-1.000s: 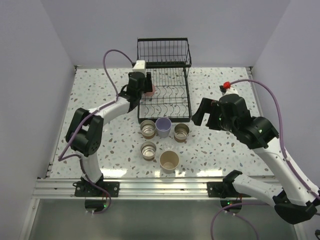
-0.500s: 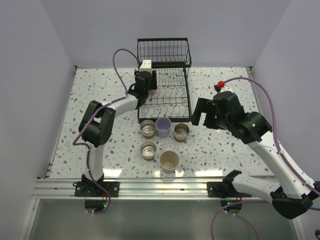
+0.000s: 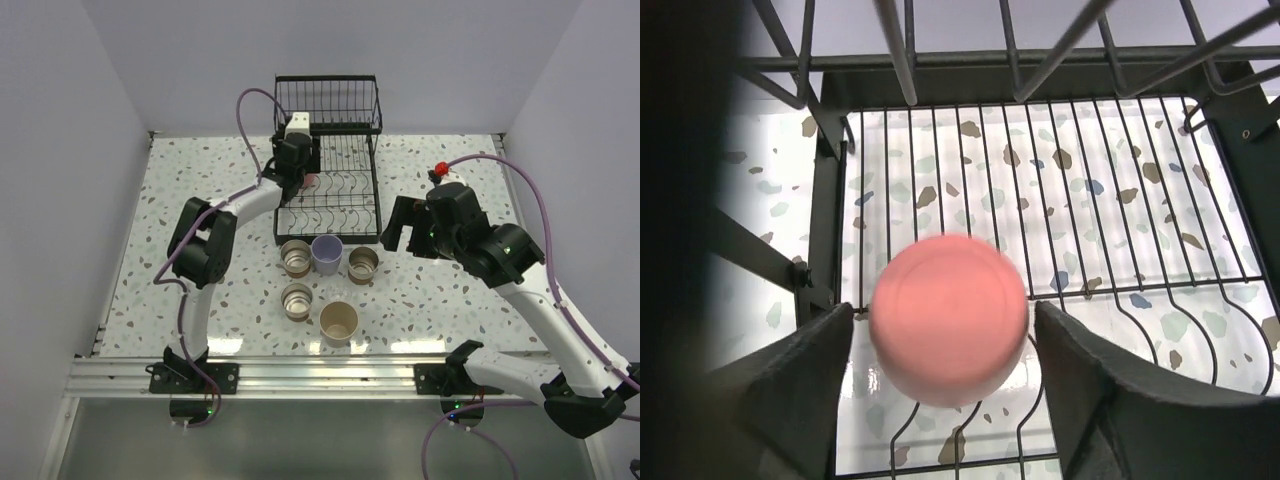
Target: Load the cups into the dish rack
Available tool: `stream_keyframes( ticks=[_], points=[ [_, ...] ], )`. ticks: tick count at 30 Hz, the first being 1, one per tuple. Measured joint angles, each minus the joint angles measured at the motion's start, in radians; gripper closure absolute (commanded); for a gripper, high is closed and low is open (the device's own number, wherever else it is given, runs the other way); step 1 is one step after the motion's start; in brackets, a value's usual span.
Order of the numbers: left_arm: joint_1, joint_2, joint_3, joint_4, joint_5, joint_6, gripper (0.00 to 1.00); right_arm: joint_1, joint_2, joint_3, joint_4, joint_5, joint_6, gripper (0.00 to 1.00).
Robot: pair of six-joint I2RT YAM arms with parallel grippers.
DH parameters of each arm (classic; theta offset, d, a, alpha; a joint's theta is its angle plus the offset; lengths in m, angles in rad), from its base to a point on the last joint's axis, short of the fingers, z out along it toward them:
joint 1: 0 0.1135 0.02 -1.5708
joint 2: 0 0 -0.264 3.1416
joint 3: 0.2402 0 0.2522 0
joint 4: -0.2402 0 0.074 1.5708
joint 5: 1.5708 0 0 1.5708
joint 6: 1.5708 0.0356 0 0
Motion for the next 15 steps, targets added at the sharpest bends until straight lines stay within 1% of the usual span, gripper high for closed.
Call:
stream_keyframes(
  ticks=[1,2,4,6,7,12,15],
  points=[
    [0.000,0.000,0.004,-0.007,0.000,-0.001,0.15,0.000,0.000,0.000,0.000,0.000,0.000,0.02],
    [-0.001,0.000,0.006,-0.013,0.001,-0.002,0.11,0.000,0.000,0.000,0.000,0.000,0.000,0.02],
    [-0.002,0.000,0.010,-0.023,0.001,-0.006,0.07,0.000,-0.001,0.000,0.000,0.000,0.000,0.02],
    [-0.002,0.000,0.011,-0.029,0.000,-0.008,0.06,0.000,-0.002,0.000,0.000,0.000,0.000,0.02],
    [-0.002,0.000,0.011,-0.029,0.000,-0.008,0.00,0.000,-0.003,0.000,0.000,-0.001,0.000,0.02],
    [-0.002,-0.007,0.010,-0.043,0.000,-0.014,0.00,0.000,-0.011,0.000,0.000,-0.002,0.000,0.02],
    [-0.003,-0.039,-0.018,-0.063,0.000,-0.015,0.00,0.000,-0.014,0.000,0.001,-0.006,0.000,0.02]
  ],
)
